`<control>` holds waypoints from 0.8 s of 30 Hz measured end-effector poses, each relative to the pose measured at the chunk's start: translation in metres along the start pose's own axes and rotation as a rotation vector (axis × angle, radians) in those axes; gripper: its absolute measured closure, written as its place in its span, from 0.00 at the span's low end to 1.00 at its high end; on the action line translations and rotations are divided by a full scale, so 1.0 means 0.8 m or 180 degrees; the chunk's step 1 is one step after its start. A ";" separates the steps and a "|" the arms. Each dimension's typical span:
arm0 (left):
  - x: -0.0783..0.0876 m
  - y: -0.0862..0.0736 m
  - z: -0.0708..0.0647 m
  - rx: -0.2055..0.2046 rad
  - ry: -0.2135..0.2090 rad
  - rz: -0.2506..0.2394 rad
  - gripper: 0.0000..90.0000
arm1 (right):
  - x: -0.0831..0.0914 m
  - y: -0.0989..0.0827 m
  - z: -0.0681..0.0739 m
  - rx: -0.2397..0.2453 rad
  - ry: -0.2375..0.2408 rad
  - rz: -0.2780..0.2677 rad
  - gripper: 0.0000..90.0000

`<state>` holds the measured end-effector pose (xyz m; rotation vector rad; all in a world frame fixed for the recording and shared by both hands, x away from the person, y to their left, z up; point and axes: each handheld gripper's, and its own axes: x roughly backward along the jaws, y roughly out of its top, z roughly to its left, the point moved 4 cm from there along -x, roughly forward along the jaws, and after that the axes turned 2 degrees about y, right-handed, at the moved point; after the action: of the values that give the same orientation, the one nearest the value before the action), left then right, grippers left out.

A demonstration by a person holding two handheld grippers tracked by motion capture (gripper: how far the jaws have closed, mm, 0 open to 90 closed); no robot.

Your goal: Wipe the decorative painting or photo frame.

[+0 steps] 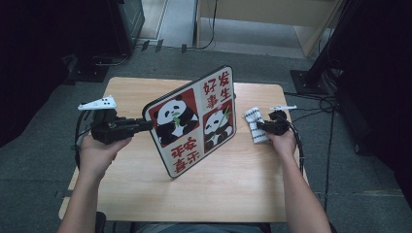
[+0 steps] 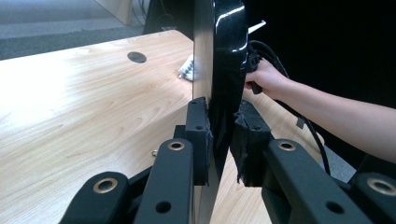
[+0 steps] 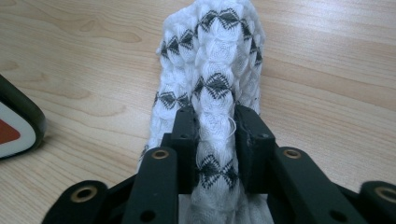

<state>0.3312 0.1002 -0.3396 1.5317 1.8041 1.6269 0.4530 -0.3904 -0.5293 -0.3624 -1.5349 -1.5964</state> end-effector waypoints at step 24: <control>-0.007 -0.005 0.006 -0.0034 0.0305 0.0086 0.58 | 0.058 0.015 0.028 0.0006 0.0160 -0.0136 0.52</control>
<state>0.3350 0.0993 -0.3472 1.5037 1.8274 1.7476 0.4275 -0.3857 -0.4834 -0.2881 -1.5148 -1.6250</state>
